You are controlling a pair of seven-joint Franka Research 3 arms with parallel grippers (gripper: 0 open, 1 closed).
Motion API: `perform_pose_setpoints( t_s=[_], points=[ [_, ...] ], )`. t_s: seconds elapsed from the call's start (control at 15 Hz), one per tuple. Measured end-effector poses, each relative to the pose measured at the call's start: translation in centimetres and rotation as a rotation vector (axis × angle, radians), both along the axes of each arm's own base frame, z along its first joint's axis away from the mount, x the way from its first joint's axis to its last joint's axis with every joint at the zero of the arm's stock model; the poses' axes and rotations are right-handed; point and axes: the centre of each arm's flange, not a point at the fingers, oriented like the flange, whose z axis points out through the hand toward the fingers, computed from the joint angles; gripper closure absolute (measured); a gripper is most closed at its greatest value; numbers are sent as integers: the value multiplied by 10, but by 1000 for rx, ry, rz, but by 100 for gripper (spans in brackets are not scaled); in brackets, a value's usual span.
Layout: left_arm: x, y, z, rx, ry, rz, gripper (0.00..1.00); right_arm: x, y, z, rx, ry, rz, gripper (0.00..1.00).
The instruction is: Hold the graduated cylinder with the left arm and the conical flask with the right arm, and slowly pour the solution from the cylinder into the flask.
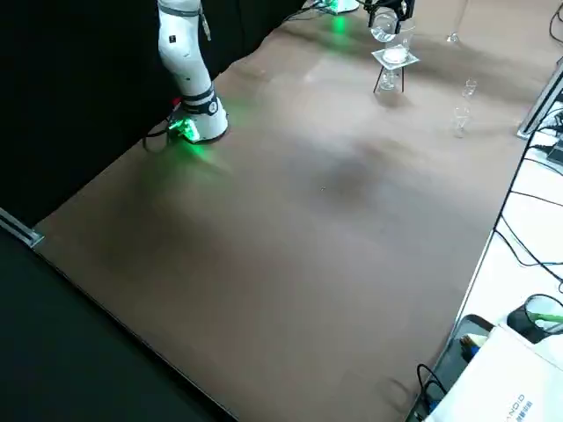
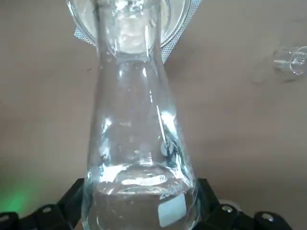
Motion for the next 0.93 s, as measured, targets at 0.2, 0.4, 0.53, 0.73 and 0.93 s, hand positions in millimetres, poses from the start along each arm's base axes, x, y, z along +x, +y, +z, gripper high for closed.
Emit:
perform_pose_setpoints(
  t_s=[0.2,0.4,0.53,0.73,0.93],
  points=[
    [-13,-14,8,104,19,214,0,1,-1,-1,-10,-7,3,4],
    [-30,-19,30,175,10,382,0,2,0,-7,-22,-3,3,4],
    [-41,-17,43,193,11,428,0,3,0,-13,-29,0,4,4],
    [-48,-11,50,209,32,460,0,3,1,-15,-34,0,5,4],
    [-48,-5,49,212,38,481,0,3,2,-13,-31,-4,6,4]
  ],
)
